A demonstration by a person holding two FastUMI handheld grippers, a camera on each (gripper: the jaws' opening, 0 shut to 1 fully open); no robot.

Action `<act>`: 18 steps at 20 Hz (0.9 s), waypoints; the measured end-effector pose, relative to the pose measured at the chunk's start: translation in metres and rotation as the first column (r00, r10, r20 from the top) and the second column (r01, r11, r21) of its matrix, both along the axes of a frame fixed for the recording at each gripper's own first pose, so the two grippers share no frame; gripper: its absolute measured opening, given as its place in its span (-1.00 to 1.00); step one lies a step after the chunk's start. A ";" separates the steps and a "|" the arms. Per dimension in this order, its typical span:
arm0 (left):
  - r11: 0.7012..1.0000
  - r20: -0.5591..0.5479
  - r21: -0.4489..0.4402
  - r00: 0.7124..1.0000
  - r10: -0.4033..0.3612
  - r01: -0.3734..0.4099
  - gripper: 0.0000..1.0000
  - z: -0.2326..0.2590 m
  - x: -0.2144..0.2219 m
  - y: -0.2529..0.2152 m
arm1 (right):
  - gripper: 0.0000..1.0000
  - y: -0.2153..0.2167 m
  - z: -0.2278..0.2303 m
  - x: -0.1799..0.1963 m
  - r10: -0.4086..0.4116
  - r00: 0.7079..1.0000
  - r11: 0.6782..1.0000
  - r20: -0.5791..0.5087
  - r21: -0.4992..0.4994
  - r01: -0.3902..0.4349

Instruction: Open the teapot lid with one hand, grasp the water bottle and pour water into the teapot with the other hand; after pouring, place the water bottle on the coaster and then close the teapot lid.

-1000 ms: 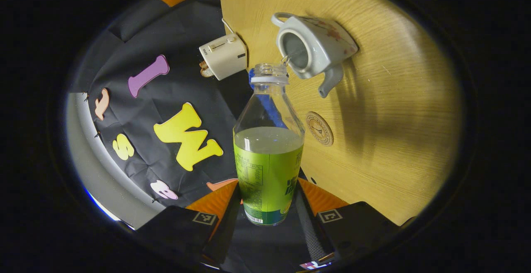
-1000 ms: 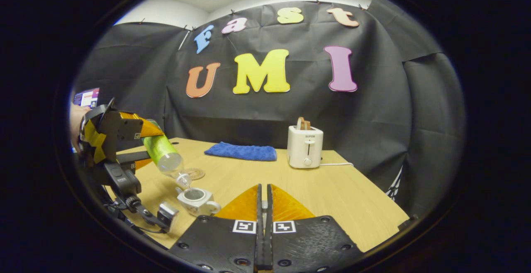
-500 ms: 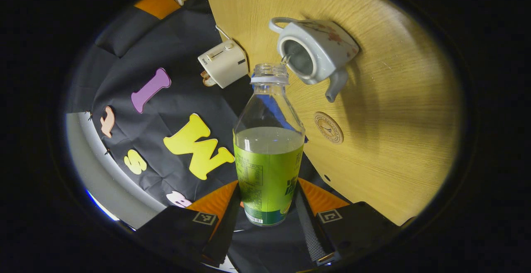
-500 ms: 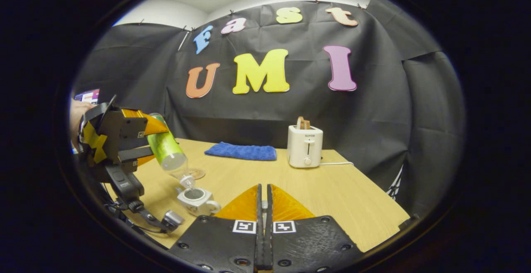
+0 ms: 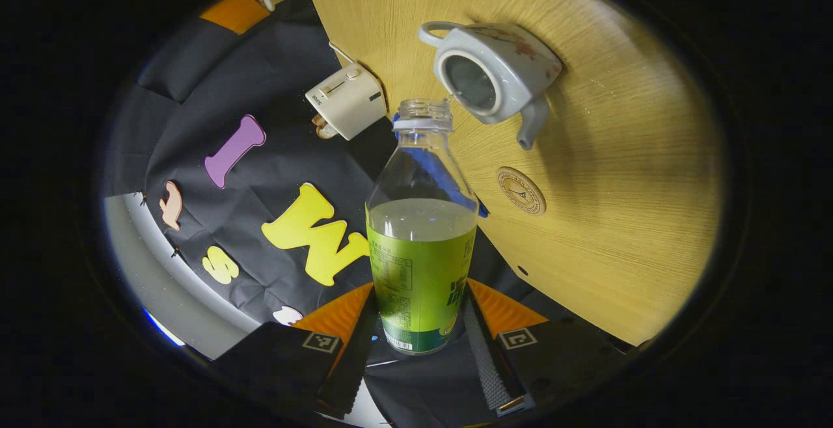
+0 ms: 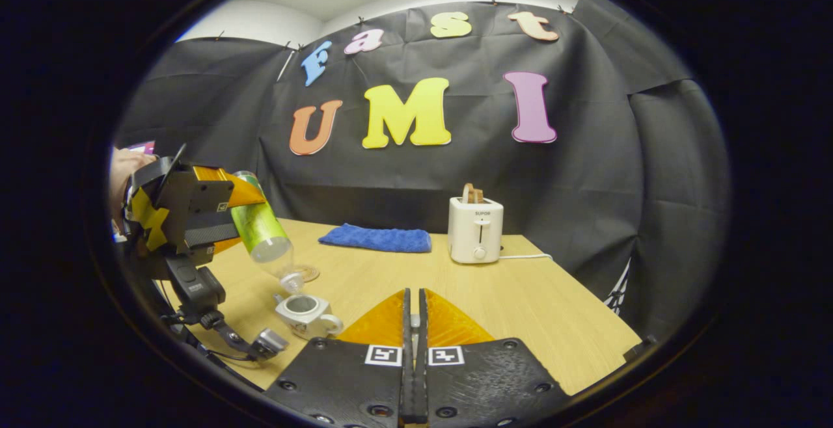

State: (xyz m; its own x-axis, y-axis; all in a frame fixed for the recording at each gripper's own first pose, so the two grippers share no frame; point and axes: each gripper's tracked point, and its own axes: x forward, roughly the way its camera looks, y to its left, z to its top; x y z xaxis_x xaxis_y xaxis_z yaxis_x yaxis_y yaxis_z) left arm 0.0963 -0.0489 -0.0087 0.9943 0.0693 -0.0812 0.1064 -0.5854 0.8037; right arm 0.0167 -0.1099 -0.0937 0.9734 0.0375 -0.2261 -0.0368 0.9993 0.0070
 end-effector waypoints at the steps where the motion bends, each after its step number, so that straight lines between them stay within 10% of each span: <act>1: 1.000 0.001 0.002 1.000 -0.001 0.001 0.46 0.001 0.000 0.000 | -1.00 0.000 -0.001 -0.001 -0.001 1.000 1.000 -0.001 0.001 0.001; 18: 0.994 -0.023 -0.106 1.000 0.007 -0.009 0.46 -0.005 0.007 0.008 | -1.00 0.000 -0.001 0.000 -0.011 1.000 1.000 -0.008 0.003 0.011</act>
